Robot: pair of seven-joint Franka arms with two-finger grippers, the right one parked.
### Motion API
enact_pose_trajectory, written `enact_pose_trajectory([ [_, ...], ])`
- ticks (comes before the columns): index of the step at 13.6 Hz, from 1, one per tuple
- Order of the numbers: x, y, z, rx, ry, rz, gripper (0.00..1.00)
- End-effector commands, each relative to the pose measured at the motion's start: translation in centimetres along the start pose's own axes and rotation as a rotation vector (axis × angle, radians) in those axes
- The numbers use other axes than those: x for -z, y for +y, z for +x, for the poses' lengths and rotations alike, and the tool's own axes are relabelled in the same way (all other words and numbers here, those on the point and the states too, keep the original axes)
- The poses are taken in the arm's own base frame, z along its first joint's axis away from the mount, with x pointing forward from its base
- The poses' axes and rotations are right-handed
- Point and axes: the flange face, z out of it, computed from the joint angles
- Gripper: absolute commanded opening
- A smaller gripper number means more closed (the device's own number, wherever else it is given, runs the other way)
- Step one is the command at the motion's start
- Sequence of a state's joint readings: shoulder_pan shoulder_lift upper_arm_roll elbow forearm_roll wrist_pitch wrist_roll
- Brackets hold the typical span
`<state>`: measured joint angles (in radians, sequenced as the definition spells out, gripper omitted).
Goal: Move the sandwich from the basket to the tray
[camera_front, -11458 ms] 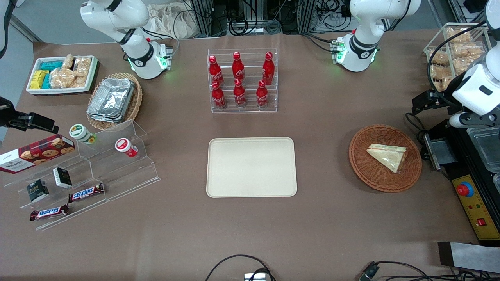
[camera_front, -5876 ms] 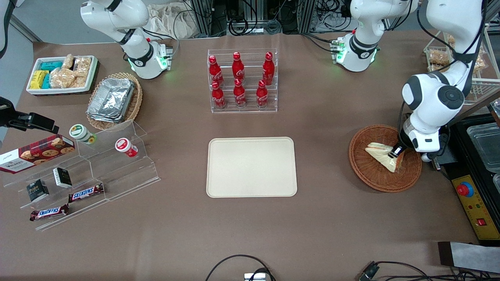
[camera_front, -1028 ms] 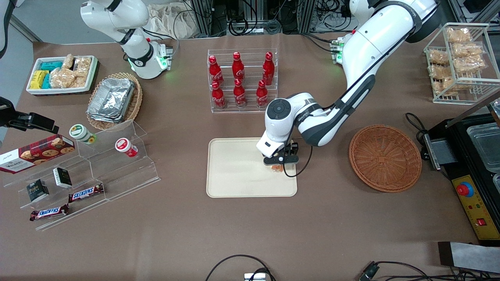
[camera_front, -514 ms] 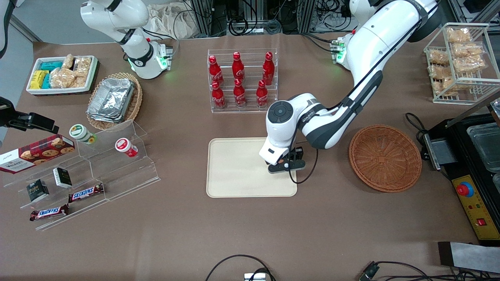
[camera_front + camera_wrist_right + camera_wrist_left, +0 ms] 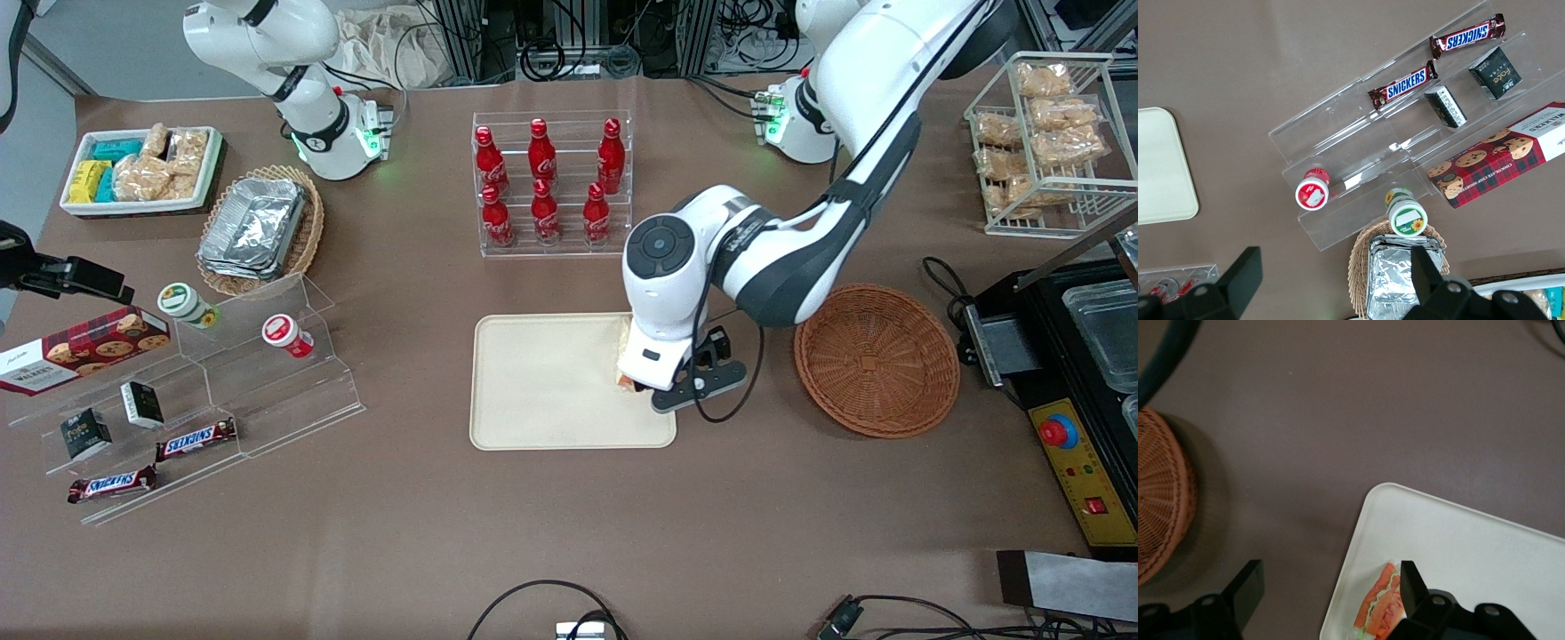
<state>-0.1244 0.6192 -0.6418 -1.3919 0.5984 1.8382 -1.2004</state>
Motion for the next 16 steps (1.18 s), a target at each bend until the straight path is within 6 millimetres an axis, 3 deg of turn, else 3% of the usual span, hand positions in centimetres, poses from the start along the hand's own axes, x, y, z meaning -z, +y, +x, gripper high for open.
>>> enact_pose_trajectory([
  [1,2.4,-3.2,2.2,0.07,-0.012,0.022,1.0],
  [4,4.9,-7.8,5.6,0.14,-0.037,0.016,1.0],
  [7,6.8,-11.9,7.9,0.088,-0.081,0.014,1.0],
  [16,7.5,-19.5,12.0,-0.011,-0.161,-0.013,1.0],
])
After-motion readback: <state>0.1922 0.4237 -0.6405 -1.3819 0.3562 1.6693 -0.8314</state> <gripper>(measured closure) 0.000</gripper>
